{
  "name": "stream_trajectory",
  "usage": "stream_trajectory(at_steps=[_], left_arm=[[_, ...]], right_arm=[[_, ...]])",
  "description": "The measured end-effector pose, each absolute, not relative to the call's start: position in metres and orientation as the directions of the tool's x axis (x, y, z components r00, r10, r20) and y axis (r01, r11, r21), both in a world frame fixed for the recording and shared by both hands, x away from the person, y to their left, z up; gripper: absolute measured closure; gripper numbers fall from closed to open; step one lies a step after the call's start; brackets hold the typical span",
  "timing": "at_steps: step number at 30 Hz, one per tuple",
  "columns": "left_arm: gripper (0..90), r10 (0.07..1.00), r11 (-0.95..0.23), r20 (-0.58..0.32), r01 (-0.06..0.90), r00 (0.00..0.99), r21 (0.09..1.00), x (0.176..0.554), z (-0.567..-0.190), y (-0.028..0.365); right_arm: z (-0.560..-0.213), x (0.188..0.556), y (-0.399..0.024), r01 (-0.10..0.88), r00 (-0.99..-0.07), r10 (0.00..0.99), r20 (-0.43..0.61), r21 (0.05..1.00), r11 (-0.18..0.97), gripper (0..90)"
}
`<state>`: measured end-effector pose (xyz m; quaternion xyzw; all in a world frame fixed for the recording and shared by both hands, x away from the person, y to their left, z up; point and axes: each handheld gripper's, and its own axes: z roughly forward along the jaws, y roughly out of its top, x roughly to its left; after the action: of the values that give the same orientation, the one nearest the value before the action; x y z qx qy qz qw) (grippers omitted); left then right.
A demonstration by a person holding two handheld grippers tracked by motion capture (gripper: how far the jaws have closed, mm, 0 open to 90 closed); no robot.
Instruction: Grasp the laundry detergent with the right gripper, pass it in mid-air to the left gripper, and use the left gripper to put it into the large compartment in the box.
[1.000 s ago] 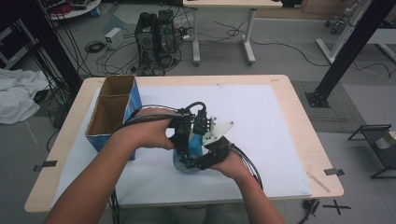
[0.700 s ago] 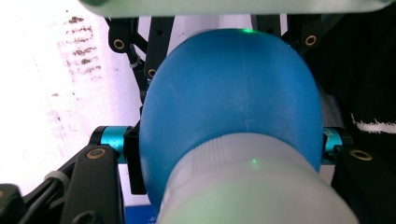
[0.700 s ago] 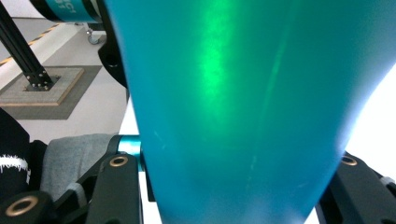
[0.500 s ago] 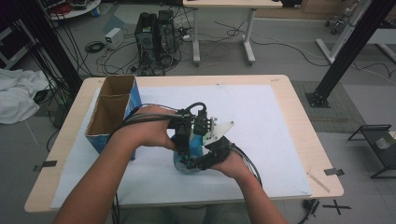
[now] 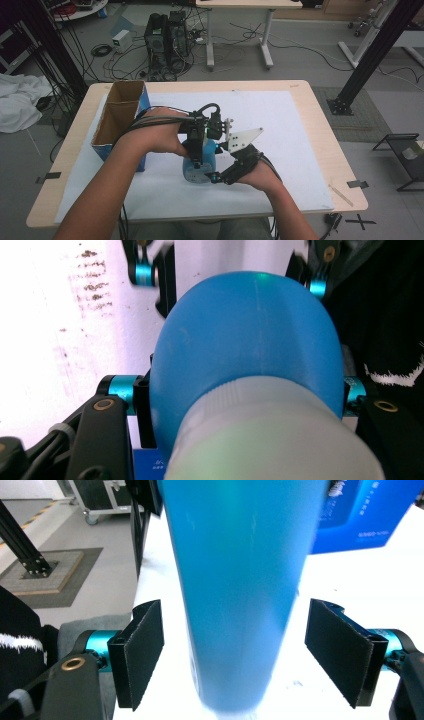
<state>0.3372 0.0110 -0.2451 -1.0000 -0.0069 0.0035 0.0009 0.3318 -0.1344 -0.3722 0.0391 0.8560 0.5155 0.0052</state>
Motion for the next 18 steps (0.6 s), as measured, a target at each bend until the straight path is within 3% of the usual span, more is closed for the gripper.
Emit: stream_trajectory(at_steps=[6, 7, 9, 12, 18], left_arm=[[39.2, 0.049, -0.999, -0.025, 0.049, 0.998, -0.008, 0.337, -0.234, 0.015], [39.2, 0.038, -0.999, -0.014, 0.038, 0.999, -0.012, 0.338, -0.230, 0.016], [39.2, 0.051, -0.999, -0.019, 0.051, 0.999, -0.008, 0.340, -0.223, 0.020], [39.2, 0.097, -0.995, -0.022, 0.097, 0.995, 0.002, 0.343, -0.209, 0.029], [39.2, 0.216, -0.976, 0.000, 0.216, 0.976, -0.004, 0.351, -0.175, 0.051]], right_arm=[[-0.364, 0.334, -0.154, 0.067, -0.994, 0.111, 0.012, 0.860, 0.506, 20.5], [-0.361, 0.331, -0.159, 0.109, -0.990, 0.134, 0.045, 0.842, 0.528, 20.5], [-0.355, 0.332, -0.165, 0.085, -0.990, 0.139, 0.011, 0.840, 0.536, 20.4], [-0.347, 0.333, -0.175, 0.084, -0.985, 0.169, -0.017, 0.817, 0.570, 13.3], [-0.331, 0.333, -0.188, 0.059, -0.983, 0.173, -0.066, 0.775, 0.629, 13.2]])
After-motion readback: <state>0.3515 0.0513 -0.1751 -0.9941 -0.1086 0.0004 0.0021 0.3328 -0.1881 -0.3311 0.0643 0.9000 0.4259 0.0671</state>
